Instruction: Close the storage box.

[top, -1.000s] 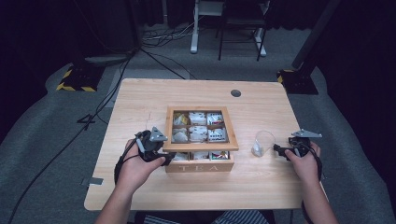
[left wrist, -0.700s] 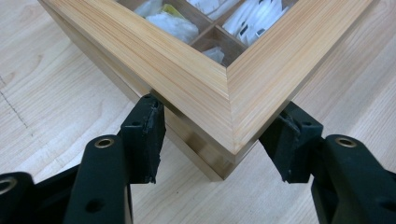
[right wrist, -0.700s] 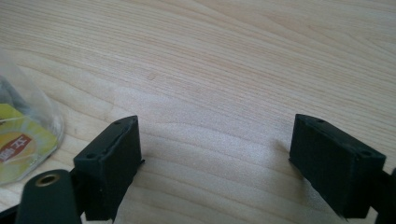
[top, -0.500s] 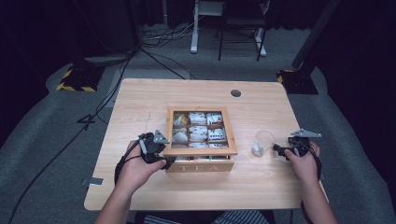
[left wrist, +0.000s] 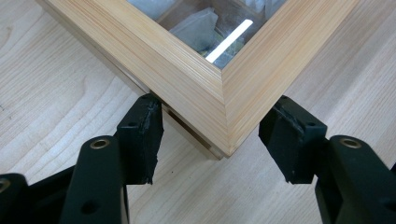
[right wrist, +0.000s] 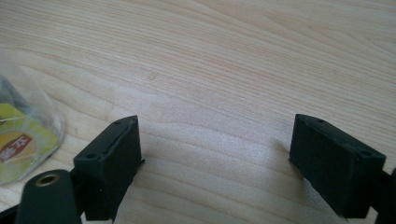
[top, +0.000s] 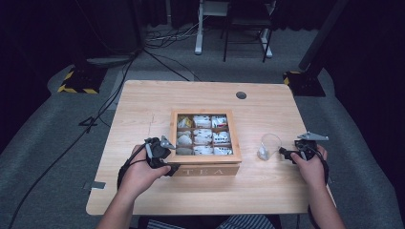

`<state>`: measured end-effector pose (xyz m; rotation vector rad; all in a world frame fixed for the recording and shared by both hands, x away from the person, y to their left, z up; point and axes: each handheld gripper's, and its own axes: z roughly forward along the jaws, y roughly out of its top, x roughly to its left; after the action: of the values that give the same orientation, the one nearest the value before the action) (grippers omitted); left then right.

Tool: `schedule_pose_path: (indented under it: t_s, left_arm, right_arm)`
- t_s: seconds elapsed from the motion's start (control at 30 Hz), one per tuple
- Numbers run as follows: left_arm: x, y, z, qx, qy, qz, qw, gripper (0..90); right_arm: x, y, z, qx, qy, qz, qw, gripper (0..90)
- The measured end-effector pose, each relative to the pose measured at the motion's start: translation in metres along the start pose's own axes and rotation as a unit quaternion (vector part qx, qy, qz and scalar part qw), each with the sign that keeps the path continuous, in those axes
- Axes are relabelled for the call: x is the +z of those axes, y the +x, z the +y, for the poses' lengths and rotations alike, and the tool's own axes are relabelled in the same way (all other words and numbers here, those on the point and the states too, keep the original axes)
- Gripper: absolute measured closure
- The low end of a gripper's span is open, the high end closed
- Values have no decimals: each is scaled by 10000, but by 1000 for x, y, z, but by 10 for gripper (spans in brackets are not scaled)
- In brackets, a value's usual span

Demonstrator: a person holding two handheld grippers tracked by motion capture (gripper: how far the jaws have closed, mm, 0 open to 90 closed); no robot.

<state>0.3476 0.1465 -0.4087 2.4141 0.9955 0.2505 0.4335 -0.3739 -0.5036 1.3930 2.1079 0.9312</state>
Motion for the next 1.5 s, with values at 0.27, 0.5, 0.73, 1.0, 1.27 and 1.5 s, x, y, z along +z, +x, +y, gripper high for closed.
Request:
schedule_pose_path:
  t_s: [0.27, 0.5, 0.73, 1.0, 1.27, 1.5]
  left_arm:
    - [5, 1, -1, 10, 124, -95, 9999, 396]
    - [6, 1, -3, 78, 182, -92, 9998, 375]
    - [-1, 3, -5, 25, -10, -153, 9999, 353]
    - [-22, 7, -4, -28, -583, -113, 9982, 329]
    - [-39, 29, -11, -246, -1278, 374, 9908, 267]
    - [-37, 52, -20, -289, -1451, 712, 9864, 228]
  right_arm:
    - [0, 0, 0, 1, 1, 0, 10000, 169]
    - [0, 0, 0, -1, 1, -1, 10000, 169]
    - [0, 0, 0, 0, 1, 0, 10000, 169]
    - [0, 0, 0, -1, 1, -2, 10000, 169]
    - [0, 1, 0, -26, -3, -2, 10000, 168]
    - [0, 1, 0, -23, -3, 0, 10000, 168]
